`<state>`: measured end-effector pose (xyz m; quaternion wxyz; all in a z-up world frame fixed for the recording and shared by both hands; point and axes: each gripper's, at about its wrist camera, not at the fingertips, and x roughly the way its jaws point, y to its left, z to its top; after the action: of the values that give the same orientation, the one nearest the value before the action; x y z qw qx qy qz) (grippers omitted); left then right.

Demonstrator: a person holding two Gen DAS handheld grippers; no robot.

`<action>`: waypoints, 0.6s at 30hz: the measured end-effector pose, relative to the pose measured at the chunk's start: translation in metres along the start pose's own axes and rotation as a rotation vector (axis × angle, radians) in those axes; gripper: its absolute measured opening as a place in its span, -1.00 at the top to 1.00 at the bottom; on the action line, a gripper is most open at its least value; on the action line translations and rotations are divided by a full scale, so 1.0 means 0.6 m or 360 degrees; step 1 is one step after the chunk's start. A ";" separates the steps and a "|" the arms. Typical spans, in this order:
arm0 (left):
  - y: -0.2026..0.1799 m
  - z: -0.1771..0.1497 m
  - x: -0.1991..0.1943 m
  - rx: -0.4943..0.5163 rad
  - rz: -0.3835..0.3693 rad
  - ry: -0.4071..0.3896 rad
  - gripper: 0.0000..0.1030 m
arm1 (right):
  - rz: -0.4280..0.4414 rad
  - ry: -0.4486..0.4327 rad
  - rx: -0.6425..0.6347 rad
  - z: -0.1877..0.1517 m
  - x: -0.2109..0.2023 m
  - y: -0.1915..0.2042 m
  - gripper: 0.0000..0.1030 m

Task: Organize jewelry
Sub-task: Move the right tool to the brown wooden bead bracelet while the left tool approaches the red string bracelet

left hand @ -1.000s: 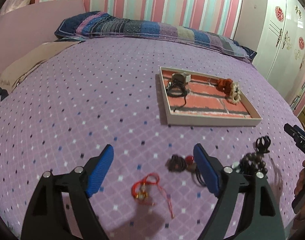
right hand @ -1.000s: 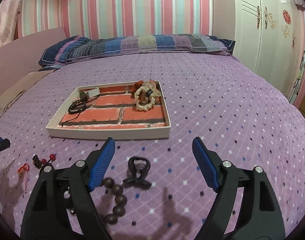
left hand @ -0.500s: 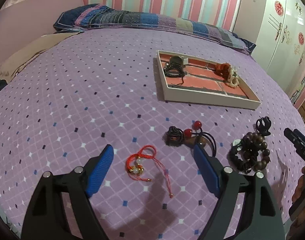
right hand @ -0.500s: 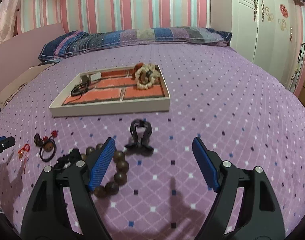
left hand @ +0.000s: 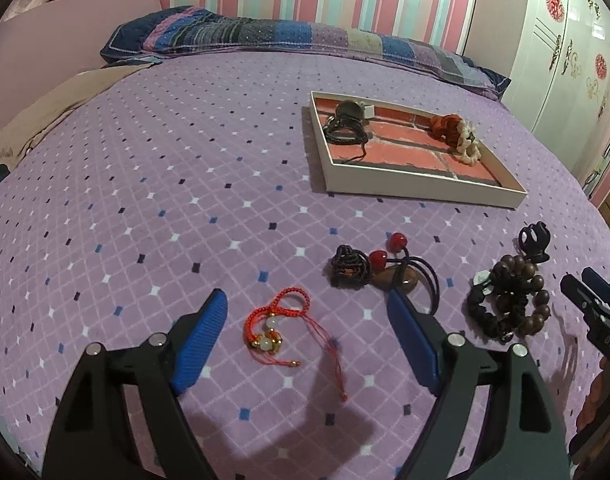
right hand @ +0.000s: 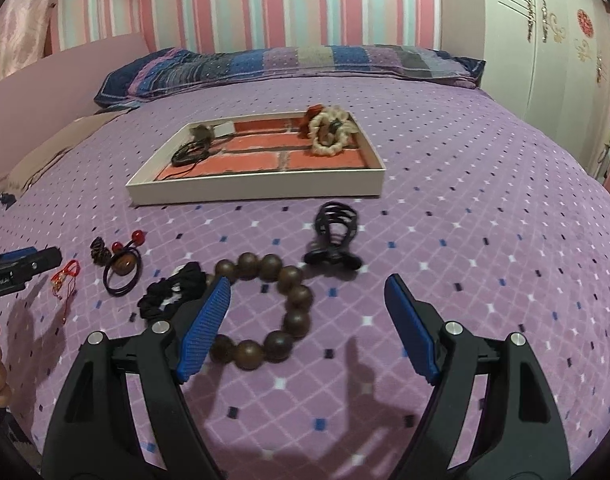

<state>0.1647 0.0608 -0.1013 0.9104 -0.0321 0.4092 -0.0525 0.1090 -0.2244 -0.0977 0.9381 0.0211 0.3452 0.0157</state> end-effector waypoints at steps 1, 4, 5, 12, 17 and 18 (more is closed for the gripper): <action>0.002 0.000 0.004 -0.0002 -0.0001 0.0007 -0.56 | 0.0001 0.0002 -0.0007 0.000 0.001 0.004 -0.52; 0.008 -0.001 0.009 -0.0008 -0.0004 0.0016 -0.56 | 0.0002 0.0006 -0.0022 -0.002 0.007 0.013 -0.52; 0.008 -0.002 0.010 -0.0004 0.0000 0.0012 -0.56 | -0.0012 0.0011 -0.0032 -0.003 0.010 0.015 -0.52; 0.015 -0.014 0.012 0.0015 0.0043 0.0000 -0.56 | -0.0065 0.0035 -0.0019 -0.008 0.024 -0.002 -0.52; 0.037 -0.025 0.024 -0.0029 0.0038 0.0040 -0.56 | -0.0075 0.0065 0.0010 -0.016 0.038 -0.016 -0.50; 0.039 -0.026 0.027 -0.0035 0.0041 0.0047 -0.56 | -0.0077 0.0068 0.0012 -0.017 0.040 -0.017 -0.48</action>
<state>0.1651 0.0818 -0.1260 0.9044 -0.0360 0.4237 -0.0369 0.1208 -0.2334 -0.1216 0.9306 0.0158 0.3657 -0.0079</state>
